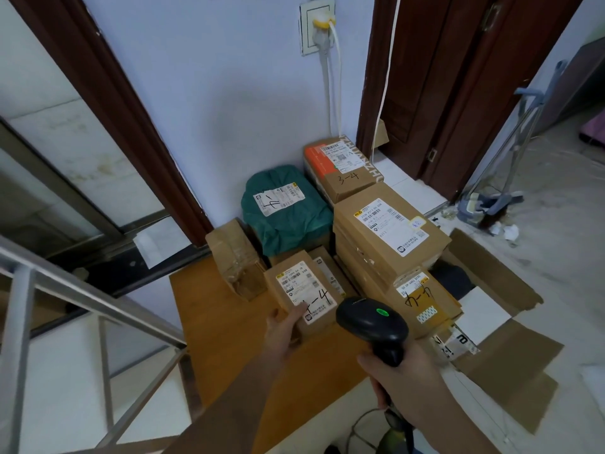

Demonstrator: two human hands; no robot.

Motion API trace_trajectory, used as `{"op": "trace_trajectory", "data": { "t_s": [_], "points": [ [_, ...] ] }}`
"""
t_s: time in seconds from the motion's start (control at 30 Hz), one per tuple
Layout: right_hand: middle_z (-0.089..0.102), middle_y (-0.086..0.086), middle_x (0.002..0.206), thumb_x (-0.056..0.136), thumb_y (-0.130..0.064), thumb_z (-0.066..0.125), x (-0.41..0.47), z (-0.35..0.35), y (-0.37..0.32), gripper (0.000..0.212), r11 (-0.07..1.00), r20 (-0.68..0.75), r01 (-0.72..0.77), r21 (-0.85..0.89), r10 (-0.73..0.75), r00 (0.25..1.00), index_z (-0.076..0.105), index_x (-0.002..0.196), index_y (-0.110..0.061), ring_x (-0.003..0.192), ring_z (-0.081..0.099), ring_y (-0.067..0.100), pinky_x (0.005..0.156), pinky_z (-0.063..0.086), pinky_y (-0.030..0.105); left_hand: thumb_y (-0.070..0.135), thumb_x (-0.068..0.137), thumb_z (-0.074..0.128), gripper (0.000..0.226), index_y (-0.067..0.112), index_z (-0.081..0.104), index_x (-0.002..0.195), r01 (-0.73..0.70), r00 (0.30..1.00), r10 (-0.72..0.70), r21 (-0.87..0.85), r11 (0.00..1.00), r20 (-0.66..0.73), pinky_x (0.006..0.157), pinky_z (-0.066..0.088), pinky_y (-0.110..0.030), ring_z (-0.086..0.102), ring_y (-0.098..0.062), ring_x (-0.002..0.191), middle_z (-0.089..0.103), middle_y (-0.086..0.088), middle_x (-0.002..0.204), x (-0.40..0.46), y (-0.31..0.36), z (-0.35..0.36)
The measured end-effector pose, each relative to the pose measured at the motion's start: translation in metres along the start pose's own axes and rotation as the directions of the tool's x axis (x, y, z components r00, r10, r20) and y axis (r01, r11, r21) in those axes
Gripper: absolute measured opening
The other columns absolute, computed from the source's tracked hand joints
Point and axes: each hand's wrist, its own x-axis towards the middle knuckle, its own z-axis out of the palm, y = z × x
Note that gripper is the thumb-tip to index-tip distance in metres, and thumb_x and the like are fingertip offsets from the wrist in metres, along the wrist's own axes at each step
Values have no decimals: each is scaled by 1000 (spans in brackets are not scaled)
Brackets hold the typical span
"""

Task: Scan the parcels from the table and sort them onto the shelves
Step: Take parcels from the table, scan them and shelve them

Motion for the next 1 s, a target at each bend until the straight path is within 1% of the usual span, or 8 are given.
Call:
{"op": "trace_trajectory", "data": {
  "t_s": [0.03, 0.13, 0.3, 0.4, 0.47, 0.63, 0.83, 1.0],
  "points": [
    [53, 0, 45, 90, -13, 67, -1, 1, 0, 23, 1000, -18, -4, -3, 4, 1000, 55, 71, -8, 39, 52, 12, 51, 50, 23, 38, 71, 93, 92, 14, 47, 147, 8, 999, -8, -5, 1000, 37, 96, 60, -49, 74, -31, 111, 77, -9, 121, -3, 0, 0],
    [58, 3, 52, 88, -16, 70, -2, 6, -3, 17, 1000, -110, -11, -27, 8, 994, 60, 78, -6, 43, 55, 10, 49, 51, 22, 30, 68, 92, 87, 14, 54, 144, -74, 990, 69, 35, 997, 124, 87, 63, -41, 77, -26, 108, 79, -4, 118, -12, 4, 1],
    [61, 4, 62, 89, -19, 68, -6, 14, -19, 14, 991, -200, 35, -127, -60, 978, 63, 81, -9, 53, 58, 13, 42, 42, 10, 18, 60, 94, 100, 17, 47, 147, -211, 960, 191, 80, 974, 205, 98, 60, -52, 73, -29, 116, 75, -7, 126, -25, 17, 4],
    [59, 3, 62, 89, -15, 67, -7, 21, -27, 11, 989, -189, 71, -131, -95, 977, 60, 81, -10, 54, 58, 14, 50, 48, 20, 19, 56, 96, 105, 19, 45, 147, -265, 949, 242, 97, 959, 202, 99, 60, -51, 73, -27, 117, 73, -7, 127, -34, 22, 4],
    [59, 2, 62, 90, -16, 66, -6, 24, -29, 13, 987, -173, 93, -134, -116, 978, 58, 80, -12, 53, 58, 13, 52, 50, 23, 20, 55, 96, 107, 24, 43, 148, -290, 943, 264, 113, 950, 202, 94, 62, -46, 74, -23, 113, 74, -5, 126, -41, 24, 3],
    [53, -5, 47, 93, -20, 65, -14, 32, -32, 22, 969, -159, 170, -180, -199, 967, 55, 75, -13, 38, 51, 1, 41, 39, 13, 18, 57, 94, 112, 25, 38, 153, -335, 932, 305, 143, 931, 197, 75, 62, -27, 75, -12, 104, 72, 1, 124, -60, 26, -4],
    [59, 3, 59, 92, -19, 66, -46, 46, -39, 17, 953, -188, 224, -203, -262, 947, 56, 79, -17, 56, 66, 21, 63, 62, 40, 12, 66, 92, 108, 24, 34, 156, -356, 919, 319, 144, 923, 232, 74, 61, -26, 72, -14, 110, 70, 1, 128, -80, 23, -24],
    [61, 5, 64, 92, -23, 66, -80, 69, -40, 12, 955, -184, 208, -210, -248, 951, 56, 88, -19, 59, 66, 21, 64, 59, 38, 20, 59, 96, 119, 25, 32, 159, -392, 906, 354, 148, 908, 231, 84, 62, -32, 72, -17, 114, 70, 3, 130, -102, 17, -46]
  ]
}}
